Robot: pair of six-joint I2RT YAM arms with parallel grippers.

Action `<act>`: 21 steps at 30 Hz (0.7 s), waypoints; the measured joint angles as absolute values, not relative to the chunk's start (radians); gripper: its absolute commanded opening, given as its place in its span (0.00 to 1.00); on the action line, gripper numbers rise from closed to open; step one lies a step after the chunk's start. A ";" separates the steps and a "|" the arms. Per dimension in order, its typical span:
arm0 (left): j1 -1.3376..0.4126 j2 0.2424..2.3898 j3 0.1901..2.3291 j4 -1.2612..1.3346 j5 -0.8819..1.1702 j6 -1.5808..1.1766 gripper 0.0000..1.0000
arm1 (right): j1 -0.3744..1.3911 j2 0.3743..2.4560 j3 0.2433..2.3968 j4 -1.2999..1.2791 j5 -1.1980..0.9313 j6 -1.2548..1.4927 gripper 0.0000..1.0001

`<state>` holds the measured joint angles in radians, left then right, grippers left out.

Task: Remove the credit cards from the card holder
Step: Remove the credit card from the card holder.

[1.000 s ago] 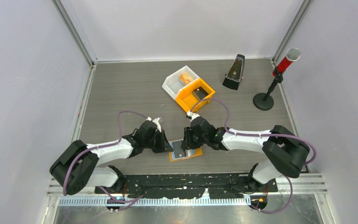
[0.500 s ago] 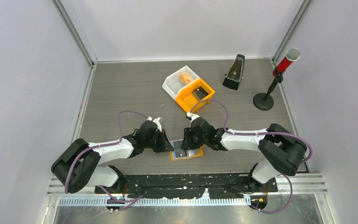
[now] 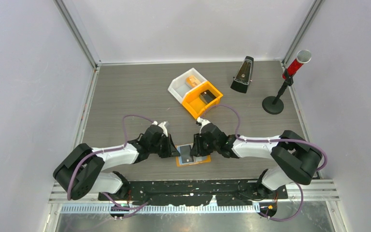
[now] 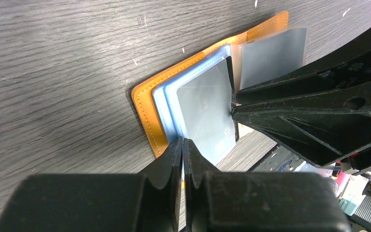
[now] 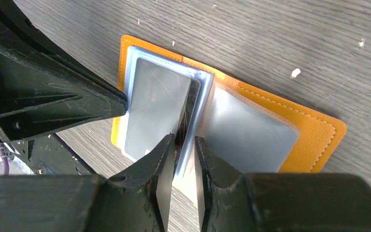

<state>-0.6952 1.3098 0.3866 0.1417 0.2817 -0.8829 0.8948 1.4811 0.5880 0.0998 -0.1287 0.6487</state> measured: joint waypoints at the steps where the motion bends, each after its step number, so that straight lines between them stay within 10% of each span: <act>1: -0.695 1.310 0.387 0.142 0.281 -0.883 0.07 | 0.895 1.481 0.585 0.106 -0.132 0.649 0.28; 21: -0.691 1.338 0.387 0.176 0.300 -0.883 0.07 | 0.814 1.502 0.475 0.331 -0.282 0.711 0.22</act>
<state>-0.6907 1.3376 0.3866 0.1764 0.3004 -0.8833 0.8143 1.5021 0.4751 0.3309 -0.2821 0.7113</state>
